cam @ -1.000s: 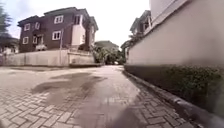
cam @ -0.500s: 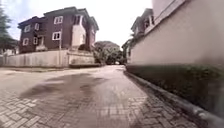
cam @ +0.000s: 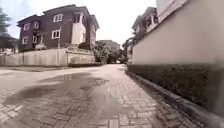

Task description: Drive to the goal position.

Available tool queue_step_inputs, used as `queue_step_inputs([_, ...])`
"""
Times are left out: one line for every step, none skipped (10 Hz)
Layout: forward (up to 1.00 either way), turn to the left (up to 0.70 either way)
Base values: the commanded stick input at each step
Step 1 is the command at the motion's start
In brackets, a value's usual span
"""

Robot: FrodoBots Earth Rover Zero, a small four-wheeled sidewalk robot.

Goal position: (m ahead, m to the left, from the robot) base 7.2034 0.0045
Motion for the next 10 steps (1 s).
queue_step_inputs([0.70,0.03])
queue_step_inputs([0.70,0.03])
queue_step_inputs([0.70,0.03])
queue_step_inputs([0.70,0.02])
queue_step_inputs([0.70,0.00])
queue_step_inputs([0.70,-0.21])
queue_step_inputs([0.70,0.03])
queue_step_inputs([0.70,0.03])
queue_step_inputs([0.70,0.03])
queue_step_inputs([0.70,0.03])
